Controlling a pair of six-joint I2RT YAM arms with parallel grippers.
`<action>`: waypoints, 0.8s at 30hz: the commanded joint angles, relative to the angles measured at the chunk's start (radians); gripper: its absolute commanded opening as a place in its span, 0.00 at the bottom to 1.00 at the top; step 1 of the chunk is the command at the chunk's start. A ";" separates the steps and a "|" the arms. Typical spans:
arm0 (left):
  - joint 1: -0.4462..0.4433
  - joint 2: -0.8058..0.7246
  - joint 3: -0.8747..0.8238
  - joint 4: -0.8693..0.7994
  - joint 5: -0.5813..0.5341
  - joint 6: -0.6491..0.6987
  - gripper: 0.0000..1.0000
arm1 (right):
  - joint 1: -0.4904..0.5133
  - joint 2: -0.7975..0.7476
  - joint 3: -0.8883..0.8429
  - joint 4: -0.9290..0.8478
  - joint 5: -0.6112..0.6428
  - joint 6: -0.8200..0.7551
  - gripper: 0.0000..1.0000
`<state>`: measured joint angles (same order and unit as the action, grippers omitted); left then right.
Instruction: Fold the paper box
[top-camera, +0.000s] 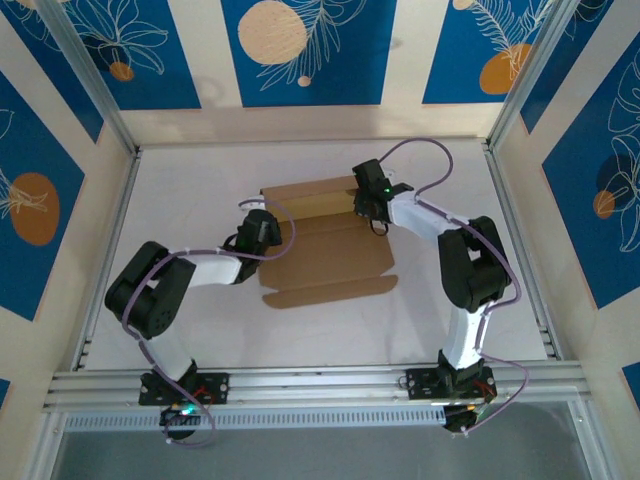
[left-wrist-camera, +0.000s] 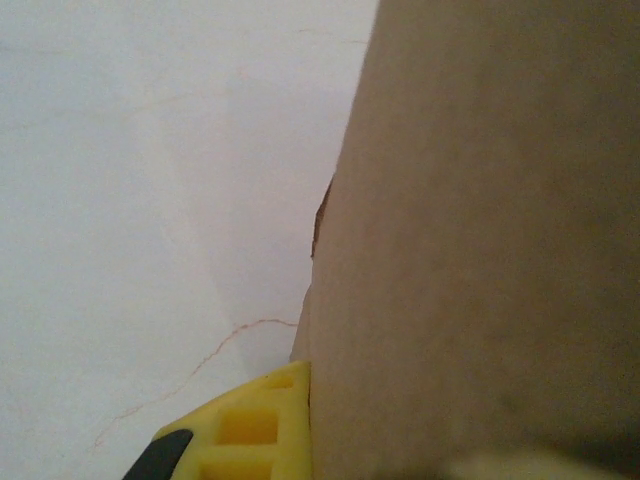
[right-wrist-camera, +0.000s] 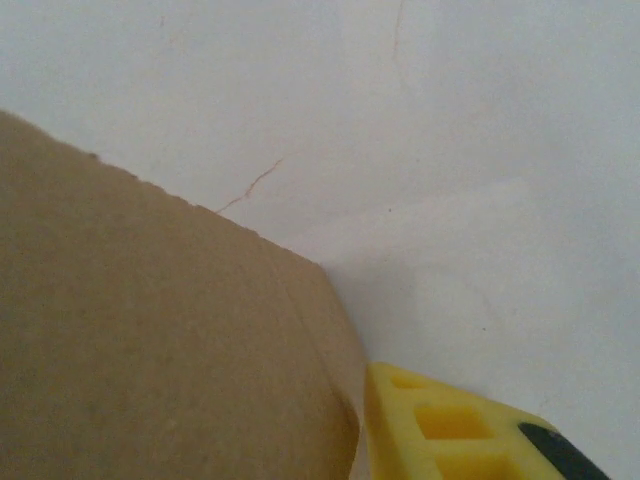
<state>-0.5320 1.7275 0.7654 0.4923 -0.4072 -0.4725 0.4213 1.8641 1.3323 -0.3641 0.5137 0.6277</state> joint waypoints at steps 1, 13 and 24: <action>0.017 -0.029 -0.023 -0.008 0.043 0.044 0.00 | -0.034 -0.077 -0.059 0.085 -0.083 -0.145 0.38; 0.018 -0.010 0.028 -0.051 0.059 0.102 0.00 | -0.112 -0.275 -0.267 0.275 -0.372 -0.297 0.72; 0.016 -0.015 0.047 -0.070 0.068 0.127 0.00 | -0.174 -0.379 -0.354 0.372 -0.701 -0.358 0.78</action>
<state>-0.5240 1.7195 0.7887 0.4450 -0.3496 -0.3630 0.2825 1.5330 0.9970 -0.0532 -0.0448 0.2802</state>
